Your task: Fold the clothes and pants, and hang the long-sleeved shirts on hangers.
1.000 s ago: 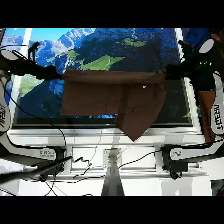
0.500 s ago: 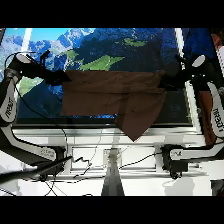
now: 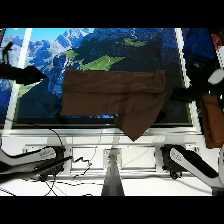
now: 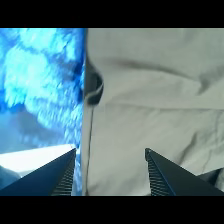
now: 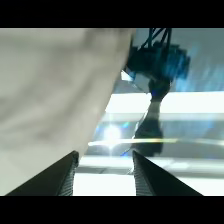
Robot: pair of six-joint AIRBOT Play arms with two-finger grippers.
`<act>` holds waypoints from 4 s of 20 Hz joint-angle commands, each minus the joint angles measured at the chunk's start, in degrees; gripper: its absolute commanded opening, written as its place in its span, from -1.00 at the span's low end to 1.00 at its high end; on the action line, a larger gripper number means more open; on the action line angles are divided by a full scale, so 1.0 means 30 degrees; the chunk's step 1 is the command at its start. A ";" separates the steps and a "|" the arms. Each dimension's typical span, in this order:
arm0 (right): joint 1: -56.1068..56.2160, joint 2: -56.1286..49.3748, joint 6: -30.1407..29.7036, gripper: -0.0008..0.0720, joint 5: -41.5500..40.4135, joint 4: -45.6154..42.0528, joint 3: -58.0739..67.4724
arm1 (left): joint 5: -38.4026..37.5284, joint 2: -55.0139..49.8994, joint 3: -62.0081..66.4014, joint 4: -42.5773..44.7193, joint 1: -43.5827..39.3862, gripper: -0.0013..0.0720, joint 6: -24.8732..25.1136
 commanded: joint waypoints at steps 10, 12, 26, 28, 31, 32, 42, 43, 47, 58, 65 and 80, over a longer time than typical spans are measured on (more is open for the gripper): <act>-0.0168 0.1435 0.1945 0.08 -0.1158 0.5231 -0.8495 | 0.4750 0.4313 -1.0426 -0.0175 0.1282 0.31 0.0415; -0.0168 0.1122 0.1282 0.08 -0.1982 0.6142 -0.8881 | 0.4787 0.3971 -1.0571 -0.0175 0.1282 0.31 0.0408; -0.0168 -0.1151 -0.2674 -0.71 -0.2586 0.8932 -0.9231 | 0.3351 -0.0153 -1.0688 -0.0182 0.1282 0.31 0.0495; -0.0168 -0.1144 -0.3002 -0.93 -0.2732 0.8939 -0.9231 | 0.3359 -0.0648 -1.0688 -0.0211 0.1260 0.31 0.0503; -0.0168 -0.1144 -0.3038 -0.93 -0.2900 0.8939 -0.9231 | 0.3490 -0.1304 -1.0688 -0.0918 0.1260 0.31 0.0991; -0.0168 -0.1144 -0.3038 -0.93 -0.3009 0.8947 -0.9231 | 0.3577 -0.1501 -1.0688 -0.1362 0.1217 0.31 0.1158; -0.0168 0.0998 -0.3053 -0.93 -0.2135 1.1183 -0.6302 | -0.0474 -0.2448 -0.9449 -0.5566 -0.2011 -0.92 0.3934; -0.0168 0.1566 -0.3045 -0.93 -0.2055 1.1941 -0.5661 | -0.1195 -0.2448 -0.8735 -0.6623 -0.2040 -0.92 0.3942; -0.0168 0.2484 -0.2244 -0.93 -0.3490 1.4171 -0.2841 | -0.1428 -0.2441 -0.5289 -1.1686 -0.2047 -0.92 0.3701; 0.2805 -0.3067 -0.0328 -0.93 -1.8374 1.6087 -0.1180 | 1.2954 -0.3060 -0.4517 -1.4149 -0.5807 -0.92 0.3803; 0.3045 -0.6127 -0.0882 -0.74 -1.9402 1.5708 0.1290 | 1.4666 -0.3534 -0.4517 -1.3325 -0.6105 -0.69 0.3789; 0.2652 -0.8357 -0.1348 0.23 -0.9857 0.7533 0.6091 | 0.9515 -0.6215 -0.3198 -0.2892 -0.5384 0.96 -0.0291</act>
